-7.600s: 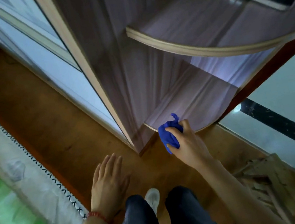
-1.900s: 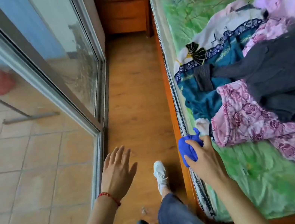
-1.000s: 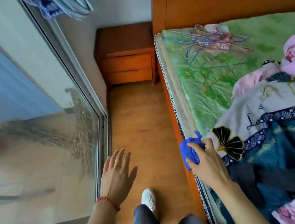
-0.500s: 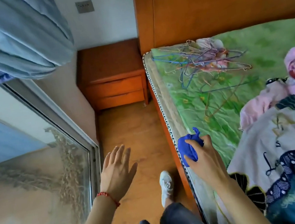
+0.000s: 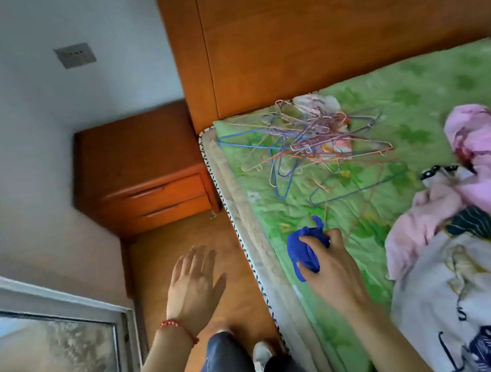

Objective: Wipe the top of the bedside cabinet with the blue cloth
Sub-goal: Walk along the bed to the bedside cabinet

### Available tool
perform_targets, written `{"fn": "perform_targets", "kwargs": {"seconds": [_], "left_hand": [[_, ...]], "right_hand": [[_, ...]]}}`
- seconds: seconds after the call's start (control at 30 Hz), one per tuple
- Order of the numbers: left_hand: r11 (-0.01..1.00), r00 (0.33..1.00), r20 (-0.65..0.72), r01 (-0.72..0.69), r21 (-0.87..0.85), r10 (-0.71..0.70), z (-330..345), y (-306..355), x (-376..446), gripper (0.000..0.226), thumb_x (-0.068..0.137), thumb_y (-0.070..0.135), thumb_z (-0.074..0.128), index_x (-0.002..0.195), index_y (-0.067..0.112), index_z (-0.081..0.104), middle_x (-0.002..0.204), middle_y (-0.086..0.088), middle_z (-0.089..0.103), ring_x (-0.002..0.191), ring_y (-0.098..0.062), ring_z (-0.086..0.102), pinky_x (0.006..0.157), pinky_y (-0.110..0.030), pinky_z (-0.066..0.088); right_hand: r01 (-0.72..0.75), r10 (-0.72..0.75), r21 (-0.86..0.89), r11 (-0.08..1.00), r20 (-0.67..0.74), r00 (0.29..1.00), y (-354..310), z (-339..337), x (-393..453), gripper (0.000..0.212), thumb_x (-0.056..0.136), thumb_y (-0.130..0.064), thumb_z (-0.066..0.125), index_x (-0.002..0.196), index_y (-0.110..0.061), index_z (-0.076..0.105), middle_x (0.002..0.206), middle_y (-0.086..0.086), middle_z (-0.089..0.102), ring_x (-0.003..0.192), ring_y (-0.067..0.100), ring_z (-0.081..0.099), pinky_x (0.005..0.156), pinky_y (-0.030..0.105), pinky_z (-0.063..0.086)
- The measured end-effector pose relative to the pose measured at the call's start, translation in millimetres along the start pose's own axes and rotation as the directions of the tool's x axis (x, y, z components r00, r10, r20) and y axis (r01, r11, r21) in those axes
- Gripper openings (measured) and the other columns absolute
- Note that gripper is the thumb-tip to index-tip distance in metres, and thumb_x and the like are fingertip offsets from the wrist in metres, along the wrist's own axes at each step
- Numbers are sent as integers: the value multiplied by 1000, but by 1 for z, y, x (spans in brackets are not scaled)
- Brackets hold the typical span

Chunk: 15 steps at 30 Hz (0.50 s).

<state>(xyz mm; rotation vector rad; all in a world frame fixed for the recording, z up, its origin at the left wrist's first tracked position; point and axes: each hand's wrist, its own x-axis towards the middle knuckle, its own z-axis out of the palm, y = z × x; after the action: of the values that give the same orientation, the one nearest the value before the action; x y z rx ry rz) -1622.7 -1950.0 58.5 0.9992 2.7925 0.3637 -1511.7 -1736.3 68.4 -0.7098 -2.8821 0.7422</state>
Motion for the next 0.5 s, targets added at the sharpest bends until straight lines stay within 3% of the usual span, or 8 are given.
{"fn": "perform_targets", "kwargs": {"seconds": [0.17, 0.23, 0.3, 0.4, 0.47, 0.5], "left_hand": [[990, 989, 57, -141, 11, 140, -4, 8, 79, 50, 79, 34, 41, 101, -3, 67, 105, -24, 66, 98, -41, 62, 79, -55, 50], [983, 982, 58, -183, 29, 181, -6, 5, 112, 43, 79, 30, 53, 102, -3, 67, 106, -24, 66, 97, -42, 63, 77, -58, 50], [976, 975, 40, -218, 0, 218, -4, -5, 145, 42, 75, 18, 72, 110, -4, 64, 114, -25, 62, 107, -44, 57, 87, -60, 45], [964, 960, 98, -264, 20, 261, -9, -25, 189, 48, 90, 26, 56, 131, 4, 48, 140, -17, 43, 132, -33, 35, 109, -46, 27], [954, 951, 82, -298, 10, 297, -15, -44, 215, 49, 91, 33, 44, 129, 3, 51, 137, -18, 46, 129, -34, 39, 106, -47, 32], [954, 950, 94, -300, -3, 299, -19, -53, 227, 47, 89, 31, 48, 124, 0, 55, 132, -20, 51, 124, -37, 44, 102, -50, 36]], "right_hand": [[-127, 127, -8, 992, -25, 992, 12, -1, 43, 46, 74, -20, 69, 118, -13, 55, 114, 16, 42, 87, 35, 57, 68, 40, 51], [-177, 177, 10, 984, -36, 983, 13, 0, 63, 46, 76, -21, 67, 119, -14, 54, 116, 15, 40, 90, 35, 56, 71, 39, 49], [-234, 235, 24, 972, -42, 971, 10, 2, 85, 46, 77, -23, 65, 120, -15, 52, 118, 13, 39, 93, 34, 54, 71, 37, 48], [-286, 286, 22, 958, -67, 956, -2, 7, 118, 46, 77, -23, 67, 120, -14, 52, 116, 15, 40, 90, 36, 54, 68, 38, 48], [-301, 302, 23, 953, -74, 950, -14, 10, 142, 46, 76, -21, 68, 119, -14, 53, 115, 16, 41, 88, 37, 54, 67, 39, 49], [-307, 308, 29, 951, -74, 948, -21, 13, 155, 46, 76, -21, 68, 119, -14, 53, 114, 16, 41, 88, 38, 54, 66, 39, 48]]}}
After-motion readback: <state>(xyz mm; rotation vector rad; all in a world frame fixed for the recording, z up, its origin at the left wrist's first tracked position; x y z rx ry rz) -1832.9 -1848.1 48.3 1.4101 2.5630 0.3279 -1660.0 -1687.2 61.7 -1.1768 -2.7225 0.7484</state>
